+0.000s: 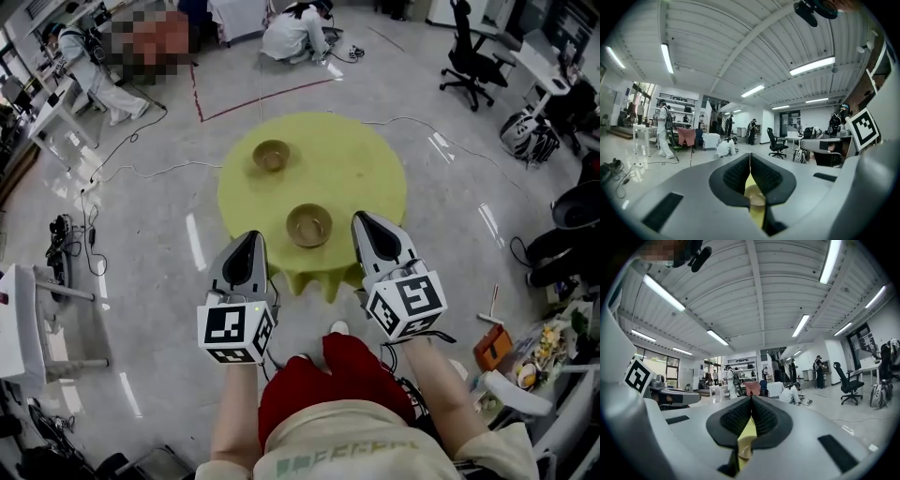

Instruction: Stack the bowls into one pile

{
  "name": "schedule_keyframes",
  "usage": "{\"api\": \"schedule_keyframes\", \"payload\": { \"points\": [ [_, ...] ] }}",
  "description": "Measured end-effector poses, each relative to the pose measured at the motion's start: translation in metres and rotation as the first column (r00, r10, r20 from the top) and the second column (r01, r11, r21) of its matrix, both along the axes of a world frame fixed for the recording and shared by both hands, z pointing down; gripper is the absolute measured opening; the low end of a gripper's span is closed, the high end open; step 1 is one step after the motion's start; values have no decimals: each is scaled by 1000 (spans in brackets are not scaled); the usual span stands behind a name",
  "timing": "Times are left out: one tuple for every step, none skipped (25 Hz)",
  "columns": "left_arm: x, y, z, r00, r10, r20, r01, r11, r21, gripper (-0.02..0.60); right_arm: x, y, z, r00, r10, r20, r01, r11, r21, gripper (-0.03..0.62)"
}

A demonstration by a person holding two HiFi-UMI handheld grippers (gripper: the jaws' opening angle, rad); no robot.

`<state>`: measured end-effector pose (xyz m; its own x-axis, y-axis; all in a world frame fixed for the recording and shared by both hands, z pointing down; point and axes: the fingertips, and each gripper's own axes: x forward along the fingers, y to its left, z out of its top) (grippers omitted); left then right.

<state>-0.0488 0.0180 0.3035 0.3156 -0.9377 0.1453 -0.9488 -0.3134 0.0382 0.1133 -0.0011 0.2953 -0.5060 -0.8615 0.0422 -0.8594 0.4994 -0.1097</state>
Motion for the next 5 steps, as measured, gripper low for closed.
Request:
{"api": "schedule_keyframes", "payload": {
  "points": [
    [-3,6,1,1000,5,1,-5,1000,-1,25,-2,7,2,1000,8,2,-8,1000,-4,35],
    [-6,11,2,1000,9,2,-9,1000,-1,25,-5,14,4,1000,15,3,-15,1000,-8,35],
    [-9,16,2,1000,13,2,-13,1000,-1,25,-7,21,6,1000,21,4,-21,1000,-11,35],
    [-11,21,3,1000,16,2,-16,1000,0,25,-9,28,7,1000,28,4,-28,1000,-14,35],
    [-14,26,3,1000,20,1,-20,1000,2,25,-11,35,9,999,34,3,-34,999,-16,35]
  ]
}}
